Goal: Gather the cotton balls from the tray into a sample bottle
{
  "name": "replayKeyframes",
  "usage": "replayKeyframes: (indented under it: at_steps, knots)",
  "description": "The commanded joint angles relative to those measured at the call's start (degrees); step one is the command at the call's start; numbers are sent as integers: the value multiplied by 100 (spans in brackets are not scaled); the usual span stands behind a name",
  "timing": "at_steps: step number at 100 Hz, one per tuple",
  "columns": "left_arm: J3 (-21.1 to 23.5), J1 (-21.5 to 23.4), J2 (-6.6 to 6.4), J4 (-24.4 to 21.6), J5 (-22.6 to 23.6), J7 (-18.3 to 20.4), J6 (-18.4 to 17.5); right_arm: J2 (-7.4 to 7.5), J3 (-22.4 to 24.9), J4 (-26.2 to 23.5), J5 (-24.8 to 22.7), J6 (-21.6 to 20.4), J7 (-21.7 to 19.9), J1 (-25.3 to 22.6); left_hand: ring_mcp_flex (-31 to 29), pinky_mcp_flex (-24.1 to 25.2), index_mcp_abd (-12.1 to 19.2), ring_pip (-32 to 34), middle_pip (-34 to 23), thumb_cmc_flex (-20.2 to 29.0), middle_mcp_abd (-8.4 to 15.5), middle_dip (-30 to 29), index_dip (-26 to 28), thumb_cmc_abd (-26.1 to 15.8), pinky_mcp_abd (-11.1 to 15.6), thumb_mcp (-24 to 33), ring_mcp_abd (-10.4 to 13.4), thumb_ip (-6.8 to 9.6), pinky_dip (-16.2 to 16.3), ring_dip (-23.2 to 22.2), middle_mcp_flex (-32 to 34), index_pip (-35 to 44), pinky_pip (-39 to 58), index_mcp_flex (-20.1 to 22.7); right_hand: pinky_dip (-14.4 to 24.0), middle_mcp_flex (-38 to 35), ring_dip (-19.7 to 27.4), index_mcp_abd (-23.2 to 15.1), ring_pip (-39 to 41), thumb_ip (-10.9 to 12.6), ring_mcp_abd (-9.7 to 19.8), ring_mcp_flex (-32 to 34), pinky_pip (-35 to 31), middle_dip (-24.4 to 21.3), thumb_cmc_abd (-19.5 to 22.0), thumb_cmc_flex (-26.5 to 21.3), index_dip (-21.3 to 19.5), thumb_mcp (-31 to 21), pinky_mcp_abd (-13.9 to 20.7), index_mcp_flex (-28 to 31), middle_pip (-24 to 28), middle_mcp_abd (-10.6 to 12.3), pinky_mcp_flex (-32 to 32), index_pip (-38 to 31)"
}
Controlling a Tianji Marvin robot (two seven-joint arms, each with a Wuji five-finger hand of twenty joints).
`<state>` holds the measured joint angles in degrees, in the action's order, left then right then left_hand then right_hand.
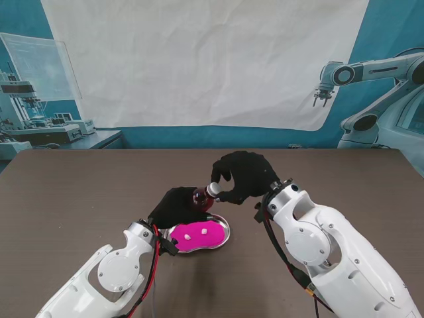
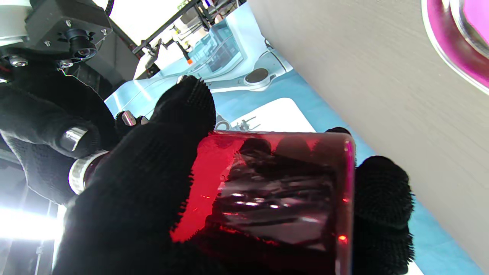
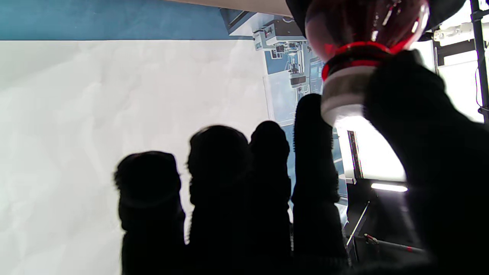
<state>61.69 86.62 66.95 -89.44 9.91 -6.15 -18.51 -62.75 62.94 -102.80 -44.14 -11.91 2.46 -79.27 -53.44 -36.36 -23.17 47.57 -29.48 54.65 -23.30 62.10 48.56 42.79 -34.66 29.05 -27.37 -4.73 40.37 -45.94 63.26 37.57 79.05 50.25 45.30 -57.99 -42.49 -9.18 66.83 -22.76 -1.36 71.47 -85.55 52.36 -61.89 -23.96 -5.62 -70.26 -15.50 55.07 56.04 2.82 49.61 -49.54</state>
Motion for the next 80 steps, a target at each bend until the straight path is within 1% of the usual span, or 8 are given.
replayKeyframes:
  at_steps: [1,9,19,36,52,55,61,80]
  knots:
    - [6,10,19,-67,-14,119,8,-17,7,-6,39,-79,-136,-40,-323,222,838,916,-236,1615,245,157,57,-2576,635,2048,-130,67,279,-315,476,1731,680,840,45,1,-94,-405,126,332,182,271,-220,98,-546,-448,-680,-637,172,168,44,167,24,562]
    - [1,13,23,-72,-28,114,22,-2,40,-25,71,-149,-213,-54,-323,222,834,915,-233,1616,239,160,58,-2570,633,2052,-131,66,281,-316,477,1728,677,845,44,164,-96,-240,72,966,268,244,-199,-21,-1139,-312,-1457,-845,256,-171,25,231,29,1253]
    - [-3,16,24,-79,-37,114,35,20,95,-50,30,-142,-310,-62,-322,222,834,913,-235,1615,243,162,59,-2572,633,2054,-135,66,284,-317,482,1724,676,843,46,506,-130,443,54,849,309,154,-191,-57,-1408,608,-1460,-902,290,-931,94,241,33,1345]
    - [-1,19,20,-89,-46,134,53,4,138,-68,110,110,-327,-92,-321,225,822,915,-233,1613,233,161,57,-2565,624,2056,-135,69,287,-320,481,1714,670,845,236,338,-202,533,401,875,117,233,-455,29,773,1954,-1392,40,262,-721,335,91,123,917]
    - [-7,15,20,-94,-57,141,66,-19,29,0,-3,180,-165,-31,-320,235,824,914,-232,1613,234,168,56,-2565,618,2056,-138,65,290,-323,478,1705,663,845,240,-204,-292,199,761,1081,116,397,-713,206,1660,1422,-1407,418,186,590,410,100,400,576]
    - [-8,13,20,-94,-58,144,68,-19,12,7,2,160,-163,-22,-321,235,825,913,-232,1616,238,169,56,-2570,617,2058,-138,66,291,-323,478,1704,663,846,228,-228,-286,152,761,1047,136,402,-719,224,1614,1235,-1370,363,182,711,391,114,402,579]
    - [-5,13,18,-95,-56,149,71,-30,-24,44,7,96,-94,-3,-321,234,829,913,-230,1613,239,169,55,-2569,617,2056,-137,66,292,-323,479,1702,662,846,190,-303,-282,-232,795,24,164,397,-726,242,893,416,-8,176,188,424,324,145,405,-474]
    - [11,34,16,-110,-56,153,92,-38,-22,98,83,-176,-34,16,-311,244,819,906,-226,1612,229,168,53,-2575,616,2054,-151,67,296,-323,481,1692,656,843,151,-263,-276,-449,739,94,312,405,-654,392,-509,-451,-95,-582,255,238,263,251,391,-18]
